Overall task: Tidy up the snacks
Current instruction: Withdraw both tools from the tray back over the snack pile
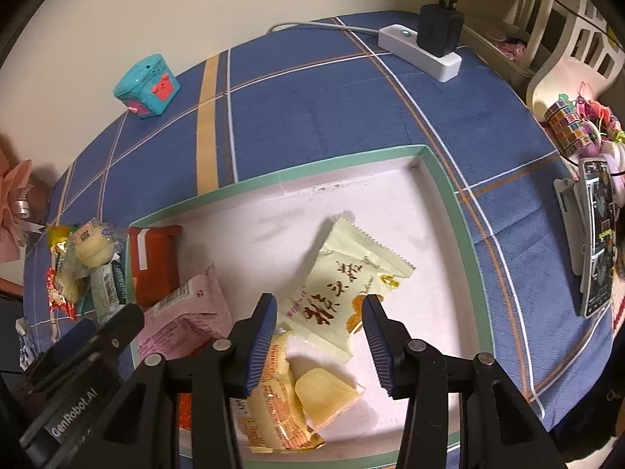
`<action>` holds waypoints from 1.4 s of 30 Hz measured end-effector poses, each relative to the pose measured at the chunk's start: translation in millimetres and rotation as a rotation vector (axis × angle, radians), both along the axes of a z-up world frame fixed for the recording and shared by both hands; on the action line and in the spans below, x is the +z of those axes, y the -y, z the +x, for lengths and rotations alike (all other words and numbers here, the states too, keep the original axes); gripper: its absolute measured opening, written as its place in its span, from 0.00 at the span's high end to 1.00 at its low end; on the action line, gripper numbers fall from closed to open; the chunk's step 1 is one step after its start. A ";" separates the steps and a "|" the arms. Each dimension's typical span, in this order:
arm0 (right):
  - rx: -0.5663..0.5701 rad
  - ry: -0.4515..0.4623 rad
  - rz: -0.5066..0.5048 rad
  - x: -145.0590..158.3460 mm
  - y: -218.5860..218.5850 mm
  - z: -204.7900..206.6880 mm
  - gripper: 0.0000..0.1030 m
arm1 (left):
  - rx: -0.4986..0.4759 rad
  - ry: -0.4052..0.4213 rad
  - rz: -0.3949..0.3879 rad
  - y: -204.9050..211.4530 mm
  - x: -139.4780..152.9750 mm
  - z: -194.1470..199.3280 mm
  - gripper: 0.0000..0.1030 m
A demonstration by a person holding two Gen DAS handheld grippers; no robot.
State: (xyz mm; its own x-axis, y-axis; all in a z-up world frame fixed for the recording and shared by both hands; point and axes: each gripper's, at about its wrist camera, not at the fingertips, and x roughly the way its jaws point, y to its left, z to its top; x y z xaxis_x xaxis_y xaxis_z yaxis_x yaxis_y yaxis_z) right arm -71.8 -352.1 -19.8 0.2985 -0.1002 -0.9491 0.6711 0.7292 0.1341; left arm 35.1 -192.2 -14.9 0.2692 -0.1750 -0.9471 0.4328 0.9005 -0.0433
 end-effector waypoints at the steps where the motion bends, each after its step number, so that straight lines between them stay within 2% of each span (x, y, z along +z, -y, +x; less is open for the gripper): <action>1: 0.000 0.015 0.006 0.1 -0.8 0.6 0.26 | 0.014 0.015 0.011 -3.1 0.1 2.1 0.06; 2: -0.001 0.024 0.008 0.3 -2.1 1.1 0.17 | 0.029 0.027 0.021 -6.3 0.4 4.0 0.04; 6: 0.015 0.028 -0.009 1.1 -7.4 5.0 0.12 | 0.077 0.040 0.028 -22.1 1.5 13.0 0.04; 8: 0.020 0.026 -0.014 0.7 -9.2 7.0 0.03 | 0.098 0.044 0.033 -29.1 1.8 17.6 0.04; 12: 0.031 0.021 -0.028 1.0 -14.4 11.8 0.00 | 0.116 0.059 0.048 -39.6 3.7 24.5 0.01; 19: 0.061 0.019 -0.038 1.9 -28.8 22.6 0.00 | 0.135 0.074 0.041 -54.4 8.1 32.4 0.00; 32: 0.100 0.076 -0.041 13.3 -62.1 45.5 0.00 | 0.166 0.084 0.048 -89.0 13.5 56.7 0.00; 42: 0.224 0.142 -0.054 24.2 -111.7 84.2 0.00 | 0.269 0.078 0.005 -146.2 19.4 89.7 0.00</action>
